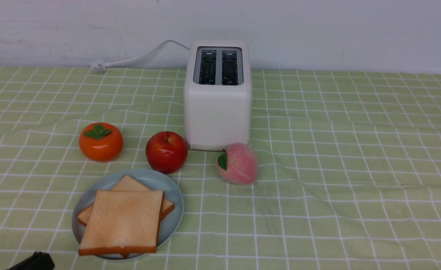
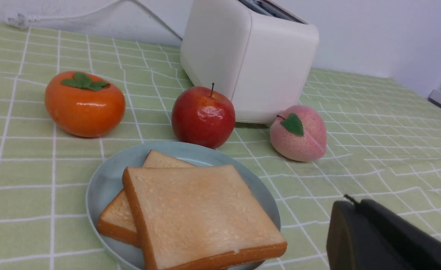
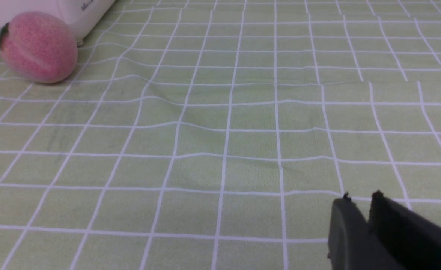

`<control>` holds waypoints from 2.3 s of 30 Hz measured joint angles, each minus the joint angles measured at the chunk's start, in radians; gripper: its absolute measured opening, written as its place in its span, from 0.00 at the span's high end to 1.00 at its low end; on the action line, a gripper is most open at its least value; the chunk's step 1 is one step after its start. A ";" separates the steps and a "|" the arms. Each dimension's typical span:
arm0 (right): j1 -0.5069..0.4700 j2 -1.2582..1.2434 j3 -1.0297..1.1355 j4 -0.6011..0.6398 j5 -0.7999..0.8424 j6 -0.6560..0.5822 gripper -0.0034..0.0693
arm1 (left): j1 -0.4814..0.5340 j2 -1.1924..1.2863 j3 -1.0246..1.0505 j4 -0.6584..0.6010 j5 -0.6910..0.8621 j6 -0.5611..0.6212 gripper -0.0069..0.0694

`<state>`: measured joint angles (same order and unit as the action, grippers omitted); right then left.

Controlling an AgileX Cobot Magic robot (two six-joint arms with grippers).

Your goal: Take toasted bread from bread machine on green coffee tablecloth place on plate.

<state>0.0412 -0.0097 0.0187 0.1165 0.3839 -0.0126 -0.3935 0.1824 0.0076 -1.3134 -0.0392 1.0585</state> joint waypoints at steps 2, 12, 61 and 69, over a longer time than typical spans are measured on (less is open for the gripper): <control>0.000 0.000 0.000 0.000 0.000 0.000 0.82 | 0.000 0.000 -0.013 0.166 -0.005 -0.122 0.93; 0.000 0.000 0.000 0.000 0.000 0.000 0.80 | 0.000 0.000 -0.028 1.064 0.039 -0.948 0.93; 0.000 0.000 0.000 -0.001 0.000 0.000 0.72 | 0.394 -0.193 0.022 1.211 0.426 -1.192 0.93; 0.000 0.000 0.000 -0.001 0.000 0.000 0.71 | 0.394 -0.193 0.022 1.211 0.426 -1.192 0.93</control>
<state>0.0412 -0.0097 0.0187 0.1154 0.3839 -0.0126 0.0005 -0.0103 0.0295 -0.1023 0.3869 -0.1340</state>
